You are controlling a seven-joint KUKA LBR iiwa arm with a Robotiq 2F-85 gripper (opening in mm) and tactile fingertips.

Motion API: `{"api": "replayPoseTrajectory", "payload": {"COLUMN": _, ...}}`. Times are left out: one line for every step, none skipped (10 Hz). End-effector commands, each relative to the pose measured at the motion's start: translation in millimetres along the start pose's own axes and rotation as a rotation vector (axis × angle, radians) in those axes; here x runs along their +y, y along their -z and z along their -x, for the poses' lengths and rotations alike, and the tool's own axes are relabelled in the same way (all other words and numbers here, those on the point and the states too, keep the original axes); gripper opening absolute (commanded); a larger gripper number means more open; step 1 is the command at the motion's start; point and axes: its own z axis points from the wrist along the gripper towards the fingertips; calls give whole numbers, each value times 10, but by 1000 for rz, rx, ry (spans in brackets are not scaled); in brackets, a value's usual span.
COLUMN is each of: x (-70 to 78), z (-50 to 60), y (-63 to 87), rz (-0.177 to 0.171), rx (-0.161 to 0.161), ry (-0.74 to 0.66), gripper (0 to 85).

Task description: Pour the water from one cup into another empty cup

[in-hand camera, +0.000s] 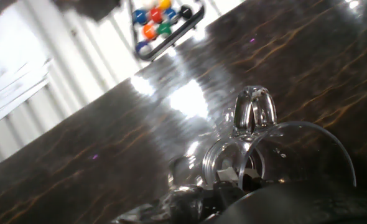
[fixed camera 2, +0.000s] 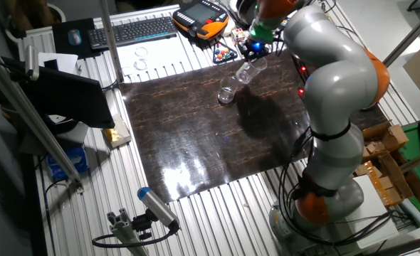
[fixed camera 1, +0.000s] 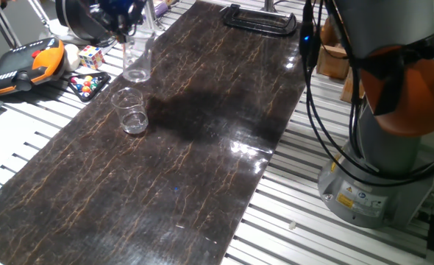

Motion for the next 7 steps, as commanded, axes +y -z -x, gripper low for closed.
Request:
{"api": "replayPoseTrajectory", "payload": {"x": -136, "z": 71, "y": -41, "rz": -7, "rx": -9, "ry": -11, "gripper": 7}}
{"api": "replayPoseTrajectory", "payload": {"x": -215, "z": 106, "y": -109, "rz": -16, "rx": -20, "ry": -23, "gripper": 7}}
{"api": "replayPoseTrajectory", "payload": {"x": -284, "z": 132, "y": -187, "rz": -16, "rx": -26, "ry": -33, "gripper": 7}}
{"api": "replayPoseTrajectory", "payload": {"x": -332, "z": 141, "y": -280, "rz": -15, "rx": -35, "ry": -46, "gripper": 7}}
{"api": "replayPoseTrajectory", "payload": {"x": -348, "z": 135, "y": -360, "rz": -22, "rx": -38, "ry": -66, "gripper": 7}}
{"api": "replayPoseTrajectory", "payload": {"x": -357, "z": 123, "y": -446, "rz": -32, "rx": -45, "ry": -81, "gripper": 7}}
{"api": "replayPoseTrajectory", "payload": {"x": -361, "z": 115, "y": -525, "rz": -34, "rx": -42, "ry": -101, "gripper": 7}}
